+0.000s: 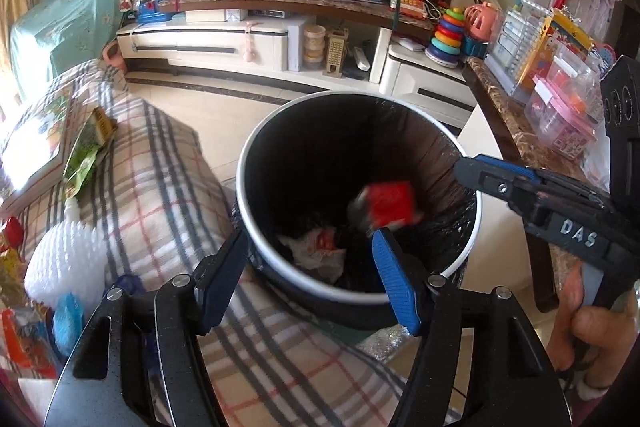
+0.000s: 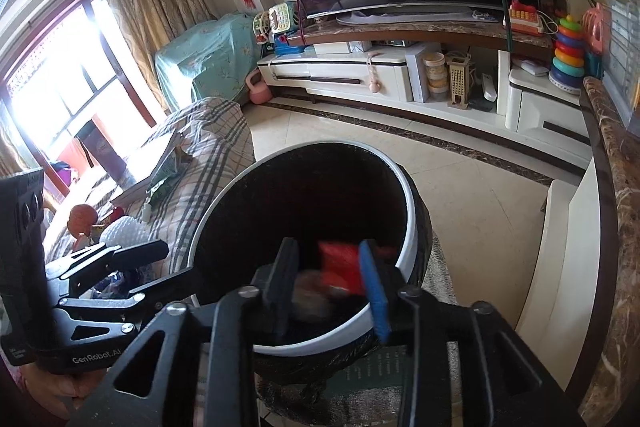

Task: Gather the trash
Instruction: 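Carry both held bags over the black trash bin with both tools, then open both tools to drop the bags into the trash bin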

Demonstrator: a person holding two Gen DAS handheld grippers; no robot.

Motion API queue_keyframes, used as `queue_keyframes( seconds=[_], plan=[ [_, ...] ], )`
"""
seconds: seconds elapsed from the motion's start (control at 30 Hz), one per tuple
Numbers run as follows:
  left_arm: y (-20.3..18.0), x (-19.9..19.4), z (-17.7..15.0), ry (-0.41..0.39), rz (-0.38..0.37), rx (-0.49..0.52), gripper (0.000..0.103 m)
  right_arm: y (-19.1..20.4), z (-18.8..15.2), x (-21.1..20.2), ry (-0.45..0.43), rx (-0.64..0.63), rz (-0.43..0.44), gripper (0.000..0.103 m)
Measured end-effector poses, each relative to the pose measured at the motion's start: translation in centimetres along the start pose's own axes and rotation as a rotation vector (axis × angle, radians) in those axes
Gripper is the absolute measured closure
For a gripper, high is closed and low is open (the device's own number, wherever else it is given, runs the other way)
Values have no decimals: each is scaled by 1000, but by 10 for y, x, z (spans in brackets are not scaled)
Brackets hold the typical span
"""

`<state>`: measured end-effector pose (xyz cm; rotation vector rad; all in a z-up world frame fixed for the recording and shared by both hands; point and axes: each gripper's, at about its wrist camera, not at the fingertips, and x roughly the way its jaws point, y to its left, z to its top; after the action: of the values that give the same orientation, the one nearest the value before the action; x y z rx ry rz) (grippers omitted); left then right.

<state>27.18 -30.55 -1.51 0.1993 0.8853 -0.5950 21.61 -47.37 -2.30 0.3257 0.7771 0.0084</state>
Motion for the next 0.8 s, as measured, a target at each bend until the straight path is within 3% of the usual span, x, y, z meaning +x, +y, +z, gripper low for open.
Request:
queue_keyframes(
  seconds=[0.1, 0.2, 0.23, 0.8],
  plan=[
    [8, -13, -11, -30, -3, -27, 31, 0, -4, -7, -17, 18, 17, 49],
    [18, -28, -27, -65, -13, -72, 26, 8, -12, -15, -45, 29, 42, 16],
    [22, -34, -34, -73, -16, -86, 26, 11, -15, -17, -54, 31, 54, 12],
    [90, -109, -136, -158, 62, -283, 26, 98, -71, -31, -47, -36, 161, 8]
  ],
)
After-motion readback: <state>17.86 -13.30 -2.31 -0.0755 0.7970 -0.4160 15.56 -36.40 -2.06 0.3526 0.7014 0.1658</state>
